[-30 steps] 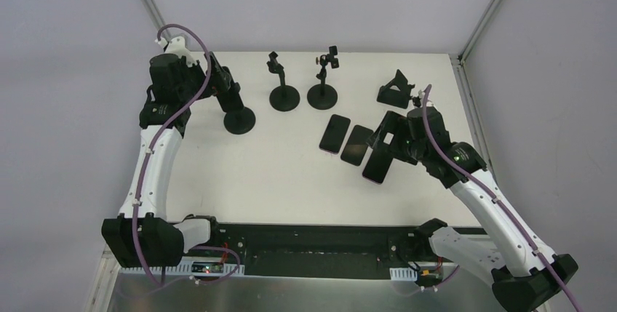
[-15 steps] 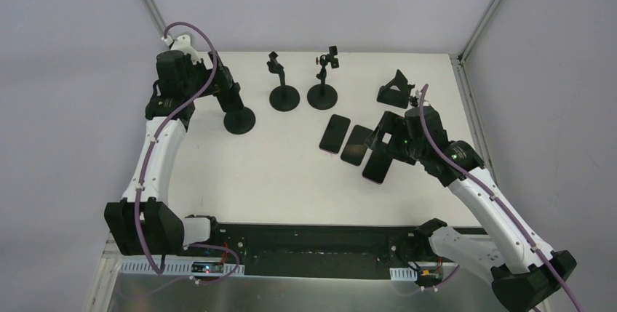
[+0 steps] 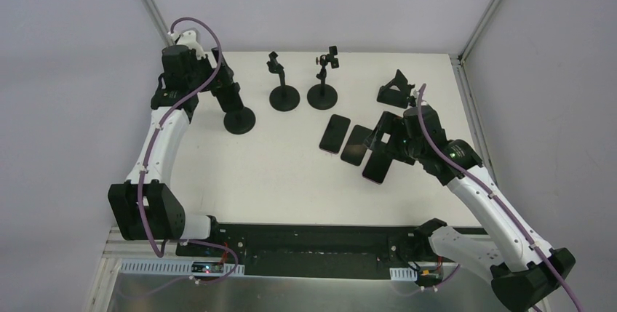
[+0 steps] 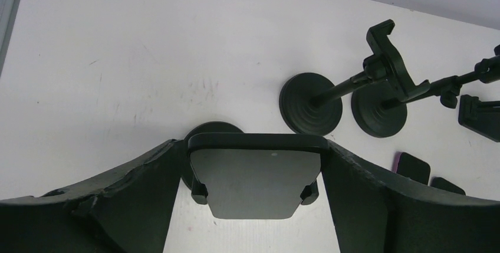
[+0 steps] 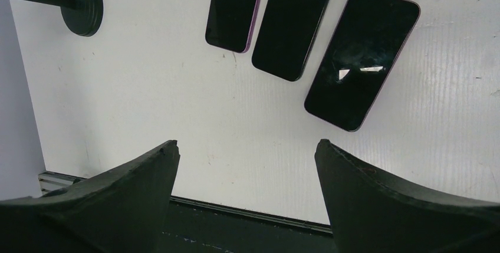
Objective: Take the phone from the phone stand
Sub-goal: Pick up the phone stand with the phone at the center of the board.
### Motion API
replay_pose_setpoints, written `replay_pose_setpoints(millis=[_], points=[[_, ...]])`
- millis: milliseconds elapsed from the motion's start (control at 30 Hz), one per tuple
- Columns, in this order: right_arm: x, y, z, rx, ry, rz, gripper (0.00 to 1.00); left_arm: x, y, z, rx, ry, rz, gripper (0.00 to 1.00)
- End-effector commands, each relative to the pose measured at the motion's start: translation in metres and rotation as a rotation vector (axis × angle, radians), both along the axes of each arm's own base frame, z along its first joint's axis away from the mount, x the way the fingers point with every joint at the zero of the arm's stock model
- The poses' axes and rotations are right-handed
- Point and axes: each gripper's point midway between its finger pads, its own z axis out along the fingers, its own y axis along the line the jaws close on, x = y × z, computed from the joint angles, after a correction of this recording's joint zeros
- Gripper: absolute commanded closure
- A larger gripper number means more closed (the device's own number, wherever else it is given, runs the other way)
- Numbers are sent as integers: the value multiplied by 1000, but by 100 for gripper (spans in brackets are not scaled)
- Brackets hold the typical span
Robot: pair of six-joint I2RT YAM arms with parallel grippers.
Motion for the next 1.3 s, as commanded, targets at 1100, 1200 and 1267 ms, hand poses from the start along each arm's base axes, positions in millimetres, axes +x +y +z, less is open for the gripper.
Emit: replay_pose_setpoints(millis=[1100, 1200, 1267], points=[[-1, 5, -8, 1, 5, 26, 11, -110, -158, 54, -145, -119, -427, 100], [-1, 6, -7, 6, 0, 28, 11, -124, -176, 44, -129, -101, -506, 100], [-1, 6, -6, 9, -1, 26, 11, -133, -186, 43, -122, -103, -549, 100]])
